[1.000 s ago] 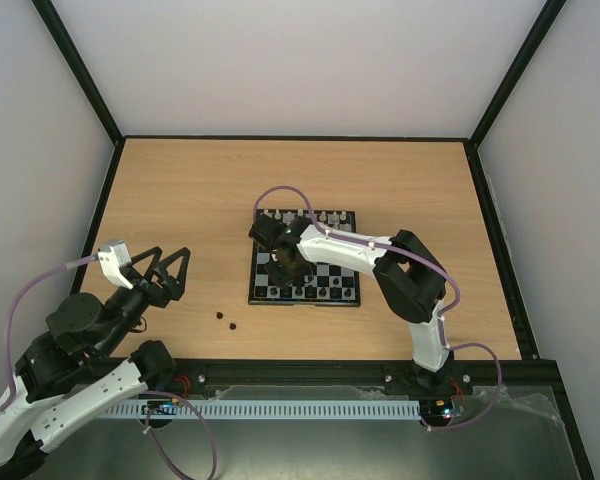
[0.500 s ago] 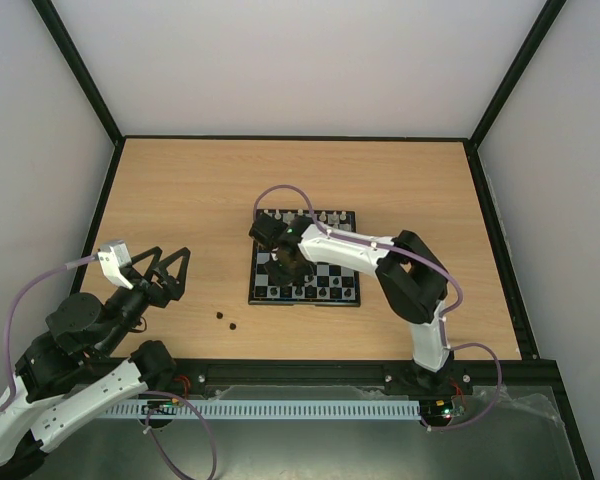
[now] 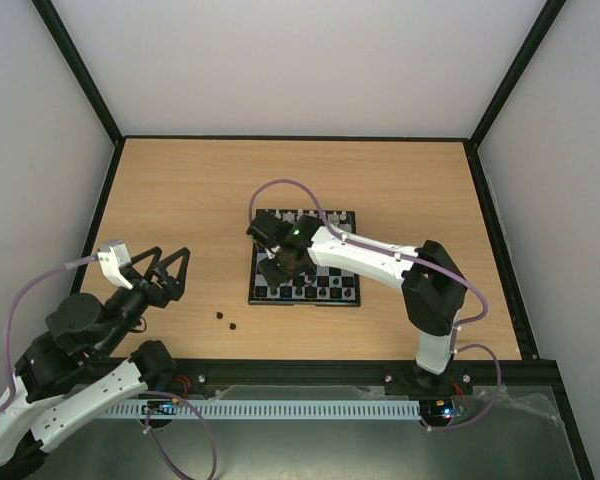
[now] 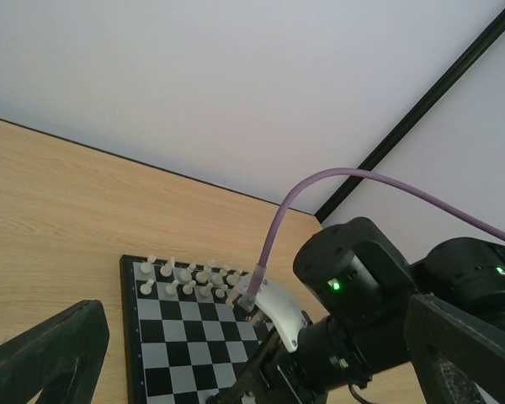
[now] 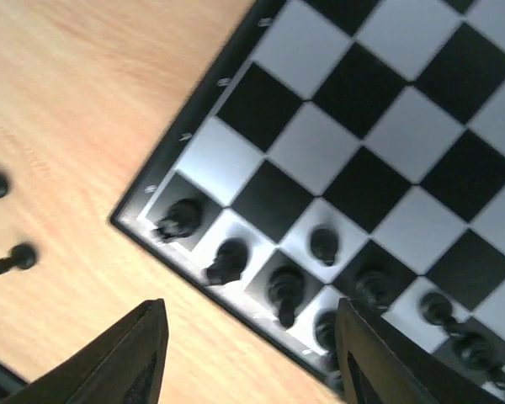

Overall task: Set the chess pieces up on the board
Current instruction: Pick up the chess piece at the center of the board.

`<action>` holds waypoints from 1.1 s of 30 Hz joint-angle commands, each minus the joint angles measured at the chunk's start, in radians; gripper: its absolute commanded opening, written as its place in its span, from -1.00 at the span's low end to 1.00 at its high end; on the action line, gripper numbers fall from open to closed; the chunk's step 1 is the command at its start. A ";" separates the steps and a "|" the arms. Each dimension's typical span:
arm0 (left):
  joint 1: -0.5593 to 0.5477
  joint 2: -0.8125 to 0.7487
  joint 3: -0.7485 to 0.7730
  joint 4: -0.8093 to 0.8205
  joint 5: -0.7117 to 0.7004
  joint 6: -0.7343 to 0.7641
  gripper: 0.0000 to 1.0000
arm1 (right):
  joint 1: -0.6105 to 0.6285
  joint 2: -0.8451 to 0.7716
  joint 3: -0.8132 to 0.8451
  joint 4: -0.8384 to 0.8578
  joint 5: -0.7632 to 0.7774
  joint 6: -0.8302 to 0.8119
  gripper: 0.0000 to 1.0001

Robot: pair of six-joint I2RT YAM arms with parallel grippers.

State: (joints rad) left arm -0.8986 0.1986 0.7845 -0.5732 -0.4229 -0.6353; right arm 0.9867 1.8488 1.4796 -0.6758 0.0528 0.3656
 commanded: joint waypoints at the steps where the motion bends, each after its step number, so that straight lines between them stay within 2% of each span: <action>1: -0.006 -0.024 -0.004 0.019 -0.004 0.010 0.98 | 0.069 -0.027 0.036 -0.059 -0.023 0.009 0.15; 8: -0.005 -0.066 -0.012 0.033 0.013 0.020 0.98 | 0.157 0.009 0.065 -0.050 -0.045 0.029 0.21; 14: -0.005 -0.078 -0.013 0.036 0.019 0.022 0.98 | 0.224 0.102 0.112 -0.047 -0.056 0.036 0.20; 27: -0.006 -0.088 -0.014 0.039 0.023 0.022 0.98 | 0.278 0.271 0.261 -0.089 -0.056 0.026 -0.07; 33: -0.005 -0.088 -0.014 0.038 0.024 0.022 0.98 | 0.290 0.327 0.314 -0.114 -0.050 0.021 -0.13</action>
State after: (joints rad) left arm -0.8986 0.1215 0.7773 -0.5663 -0.4023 -0.6304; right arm 1.2610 2.1349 1.7454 -0.7082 0.0002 0.3954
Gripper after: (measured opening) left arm 0.990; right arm 0.446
